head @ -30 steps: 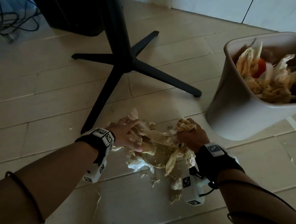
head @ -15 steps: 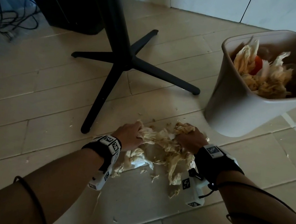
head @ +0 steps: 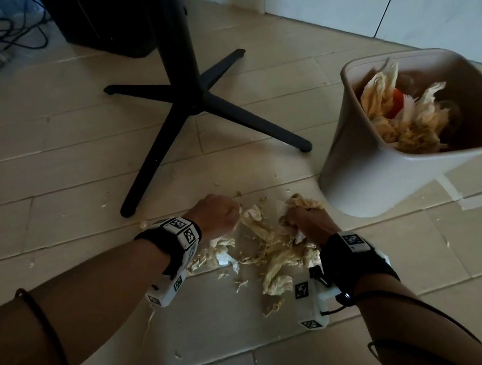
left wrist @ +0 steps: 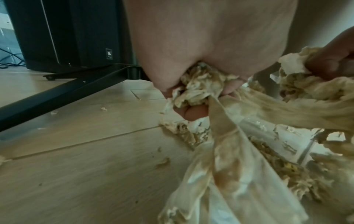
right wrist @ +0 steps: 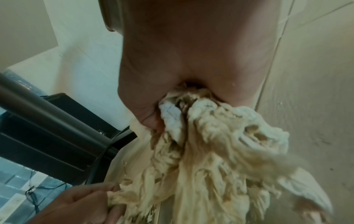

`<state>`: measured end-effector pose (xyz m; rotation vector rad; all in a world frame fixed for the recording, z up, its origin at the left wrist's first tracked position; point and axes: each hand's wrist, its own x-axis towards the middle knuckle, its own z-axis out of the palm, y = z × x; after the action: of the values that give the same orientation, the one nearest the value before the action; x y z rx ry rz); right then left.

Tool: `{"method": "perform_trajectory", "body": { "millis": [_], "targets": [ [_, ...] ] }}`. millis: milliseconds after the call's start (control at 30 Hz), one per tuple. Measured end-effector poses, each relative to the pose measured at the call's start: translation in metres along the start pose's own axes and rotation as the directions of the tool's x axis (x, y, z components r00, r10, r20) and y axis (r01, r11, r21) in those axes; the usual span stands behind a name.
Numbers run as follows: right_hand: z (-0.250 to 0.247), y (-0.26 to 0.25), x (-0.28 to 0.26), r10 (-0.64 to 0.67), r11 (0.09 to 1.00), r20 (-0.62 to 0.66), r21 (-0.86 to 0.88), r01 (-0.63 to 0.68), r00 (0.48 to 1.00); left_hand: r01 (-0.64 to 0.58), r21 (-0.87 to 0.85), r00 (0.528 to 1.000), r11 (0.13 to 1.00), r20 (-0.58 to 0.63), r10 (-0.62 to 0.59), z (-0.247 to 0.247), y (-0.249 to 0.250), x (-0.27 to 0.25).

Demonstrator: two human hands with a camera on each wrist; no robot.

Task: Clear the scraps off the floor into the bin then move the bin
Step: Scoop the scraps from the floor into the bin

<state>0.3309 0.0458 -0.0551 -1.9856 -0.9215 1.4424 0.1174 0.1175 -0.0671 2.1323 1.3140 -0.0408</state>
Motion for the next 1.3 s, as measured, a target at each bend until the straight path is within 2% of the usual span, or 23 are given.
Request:
{"method": "perform_trajectory", "body": {
  "millis": [200, 267, 367, 533, 733, 833, 933, 1033, 1133, 1167, 1233, 1300],
  "targets": [
    [-0.007, 0.008, -0.002, 0.061, 0.997, -0.009, 0.051, -0.061, 0.998, -0.019, -0.065, 1.0, 0.998, 0.007, 0.02, -0.006, 0.011, -0.001],
    [-0.009, 0.008, -0.003, 0.046, 0.998, 0.015, 0.041, -0.046, 0.999, -0.013, -0.096, 0.999, 0.995, -0.038, 0.009, -0.008, 0.013, -0.001],
    [-0.014, 0.019, 0.011, 0.047, 0.997, 0.003, -0.065, -0.046, 0.999, -0.019, -0.099, 0.99, 0.995, -0.14, 0.005, -0.012, 0.012, 0.001],
    [-0.022, -0.008, -0.019, -0.085, 0.981, -0.006, -0.175, 0.083, 0.996, 0.011, -0.136, 0.964, 0.991, -0.262, -0.047, -0.031, 0.016, 0.005],
    [-0.033, -0.032, -0.031, -0.189, 0.97, -0.001, -0.158, 0.186, 0.982, -0.062, -0.17, 0.943, 0.984, -0.333, 0.002, -0.06, 0.046, 0.011],
    [-0.035, -0.067, -0.054, -0.302, 0.95, -0.014, -0.086, 0.3, 0.953, -0.167, -0.212, 0.919, 0.963, -0.387, 0.075, -0.076, 0.074, 0.01],
    [-0.044, -0.101, -0.07, -0.388, 0.922, -0.063, -0.024, 0.387, 0.92, -0.279, -0.21, 0.871, 0.937, -0.467, 0.155, -0.096, 0.108, 0.01],
    [-0.062, -0.131, -0.084, -0.487, 0.87, -0.126, 0.011, 0.492, 0.864, -0.405, -0.261, 0.822, 0.876, -0.524, 0.224, -0.119, 0.146, 0.007],
    [-0.089, -0.16, -0.091, -0.516, 0.849, -0.215, -0.001, 0.528, 0.829, -0.492, -0.328, 0.795, 0.806, -0.547, 0.262, -0.143, 0.189, 0.007],
    [-0.099, -0.17, -0.092, -0.543, 0.833, -0.248, -0.032, 0.553, 0.803, -0.526, -0.338, 0.783, 0.781, -0.551, 0.289, -0.15, 0.203, 0.009],
    [-0.122, -0.188, -0.096, -0.586, 0.801, -0.289, -0.065, 0.595, 0.757, -0.56, -0.335, 0.763, 0.757, -0.566, 0.314, -0.162, 0.231, 0.017],
    [-0.147, -0.198, -0.1, -0.572, 0.802, -0.345, -0.043, 0.596, 0.744, -0.573, -0.344, 0.754, 0.744, -0.577, 0.314, -0.171, 0.258, 0.025]
  ]
}}
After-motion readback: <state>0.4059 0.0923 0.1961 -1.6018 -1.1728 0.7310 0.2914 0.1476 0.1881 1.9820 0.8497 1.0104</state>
